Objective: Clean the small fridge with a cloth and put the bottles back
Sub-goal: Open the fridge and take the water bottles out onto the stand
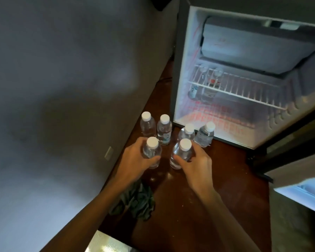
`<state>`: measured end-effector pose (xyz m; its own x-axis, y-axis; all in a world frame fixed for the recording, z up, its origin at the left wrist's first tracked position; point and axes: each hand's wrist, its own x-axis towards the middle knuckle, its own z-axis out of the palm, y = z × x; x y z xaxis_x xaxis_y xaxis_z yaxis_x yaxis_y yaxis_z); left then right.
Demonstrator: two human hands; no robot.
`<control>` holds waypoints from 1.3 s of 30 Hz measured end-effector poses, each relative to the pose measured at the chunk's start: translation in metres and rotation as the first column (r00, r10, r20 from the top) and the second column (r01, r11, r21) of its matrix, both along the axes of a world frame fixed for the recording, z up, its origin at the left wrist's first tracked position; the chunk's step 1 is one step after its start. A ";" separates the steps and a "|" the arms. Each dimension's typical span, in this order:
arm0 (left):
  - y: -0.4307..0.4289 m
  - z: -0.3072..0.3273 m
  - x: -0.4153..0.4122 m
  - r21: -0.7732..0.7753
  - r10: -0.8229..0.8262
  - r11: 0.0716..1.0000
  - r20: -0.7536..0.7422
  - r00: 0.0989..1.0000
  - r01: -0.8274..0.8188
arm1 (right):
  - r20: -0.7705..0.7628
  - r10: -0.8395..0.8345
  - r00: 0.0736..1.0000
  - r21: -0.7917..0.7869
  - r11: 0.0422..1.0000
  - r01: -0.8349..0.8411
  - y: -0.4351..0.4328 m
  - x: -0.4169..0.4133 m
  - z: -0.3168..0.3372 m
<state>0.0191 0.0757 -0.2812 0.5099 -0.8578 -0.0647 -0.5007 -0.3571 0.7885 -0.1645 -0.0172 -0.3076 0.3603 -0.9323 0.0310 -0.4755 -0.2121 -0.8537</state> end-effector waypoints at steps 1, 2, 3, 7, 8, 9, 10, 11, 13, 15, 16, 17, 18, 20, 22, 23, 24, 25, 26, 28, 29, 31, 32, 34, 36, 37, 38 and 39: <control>0.004 -0.005 0.009 0.007 0.030 1.000 -0.007 1.000 -0.030 | 0.003 0.019 1.000 0.004 1.000 -0.019 0.000 0.010 -0.001; 0.008 -0.011 0.018 0.012 0.056 0.998 -0.015 0.998 -0.055 | 0.006 0.035 0.999 0.006 0.999 -0.035 0.001 0.019 -0.003; 0.011 -0.015 0.026 0.014 0.074 0.997 -0.021 0.997 -0.074 | 0.003 0.049 0.999 0.010 0.999 -0.049 0.001 0.028 -0.005; 0.014 -0.027 0.046 0.054 0.059 0.997 -0.043 0.997 -0.057 | -0.017 0.066 0.998 0.040 0.997 -0.065 0.000 0.054 -0.015; 0.014 -0.029 0.049 0.059 0.048 0.997 -0.058 0.997 -0.045 | -0.024 0.062 0.998 0.048 0.997 -0.061 0.000 0.059 -0.018; 0.013 -0.032 0.051 0.060 0.039 0.998 -0.073 0.997 -0.035 | -0.031 0.056 0.998 0.056 0.997 -0.054 0.000 0.064 -0.021; 0.012 -0.033 0.052 0.059 0.035 0.998 -0.086 0.996 -0.030 | -0.037 0.052 0.998 0.064 0.997 -0.050 0.000 0.067 -0.024; 0.011 -0.034 0.053 0.055 0.037 0.998 -0.097 0.995 -0.032 | -0.042 0.052 0.998 0.070 0.996 -0.049 0.000 0.069 -0.026; 0.008 -0.035 0.053 0.051 0.034 0.998 -0.115 0.993 -0.028 | -0.045 0.060 0.997 0.073 0.996 -0.056 0.001 0.070 -0.029; 0.005 -0.034 0.053 0.065 0.003 0.998 -0.094 0.996 0.003 | -0.054 0.072 0.996 0.069 0.995 -0.068 0.002 0.070 -0.031; 0.003 -0.034 0.053 0.082 -0.013 0.996 -0.066 0.998 0.018 | -0.063 0.085 0.994 0.066 0.995 -0.081 0.002 0.070 -0.031; 0.000 -0.034 0.054 0.100 -0.022 0.995 -0.035 0.999 0.025 | -0.074 0.106 0.992 0.064 0.993 -0.101 0.002 0.070 -0.031; -0.001 -0.034 0.056 0.119 -0.023 0.993 0.003 1.000 0.023 | -0.084 0.133 0.988 0.060 0.990 -0.128 0.002 0.070 -0.030; -0.005 -0.035 0.059 0.151 -0.013 0.989 0.058 0.998 0.004 | -0.083 0.179 0.980 0.060 0.983 -0.175 0.003 0.071 -0.027; -0.008 -0.032 0.061 0.178 0.007 0.984 0.050 0.999 -0.016 | -0.069 0.196 0.978 0.066 0.979 -0.191 0.004 0.069 -0.024; -0.008 -0.031 0.061 0.187 0.018 0.982 0.035 0.999 -0.024 | -0.061 0.199 0.978 0.078 0.978 -0.194 0.003 0.067 -0.022; -0.009 -0.029 0.060 0.192 0.023 0.981 0.020 1.000 -0.027 | -0.057 0.208 0.977 0.093 0.975 -0.202 0.002 0.065 -0.020; -0.008 -0.028 0.059 0.191 0.022 0.981 0.008 1.000 -0.023 | -0.058 0.226 0.972 0.105 0.970 -0.219 0.001 0.063 -0.020; -0.007 -0.026 0.058 0.184 0.022 0.983 0.001 1.000 -0.022 | -0.069 0.252 0.965 0.116 0.963 -0.243 0.000 0.059 -0.018; -0.004 -0.022 0.053 0.128 0.059 0.990 0.031 0.998 -0.062 | -0.098 0.296 0.950 0.151 0.948 -0.280 -0.001 0.047 -0.017; -0.001 -0.017 0.049 0.068 0.101 0.992 0.063 0.993 -0.105 | -0.107 0.309 0.945 0.173 0.942 -0.288 -0.001 0.039 -0.017; 0.001 -0.004 0.035 -0.115 0.174 0.980 0.128 0.976 -0.160 | -0.141 0.286 0.948 0.195 0.947 -0.257 -0.004 0.020 -0.016; -0.001 0.005 0.025 -0.198 0.169 0.971 0.170 0.971 -0.134 | -0.159 0.250 0.955 0.174 0.959 -0.222 -0.007 0.010 -0.015; -0.013 0.023 0.004 -0.290 0.082 0.957 0.261 0.962 -0.002 | -0.137 0.143 0.980 0.092 0.987 -0.131 -0.015 -0.010 -0.009; -0.035 0.035 -0.017 -0.333 -0.028 0.934 0.290 0.957 0.128 | -0.051 0.045 0.998 0.016 0.999 -0.044 -0.023 -0.029 0.002; -0.049 0.040 -0.027 -0.348 -0.071 0.921 0.287 0.955 0.173 | -0.002 0.003 1.000 -0.019 1.000 -0.003 -0.028 -0.038 0.008; -0.064 0.043 -0.036 -0.360 -0.106 0.910 0.280 0.954 0.207 | 0.038 -0.035 0.999 -0.063 0.997 0.037 -0.032 -0.046 0.015; -0.079 0.047 -0.045 -0.359 -0.133 0.904 0.276 0.952 0.230 | 0.070 -0.066 0.995 -0.115 0.991 0.073 -0.036 -0.053 0.022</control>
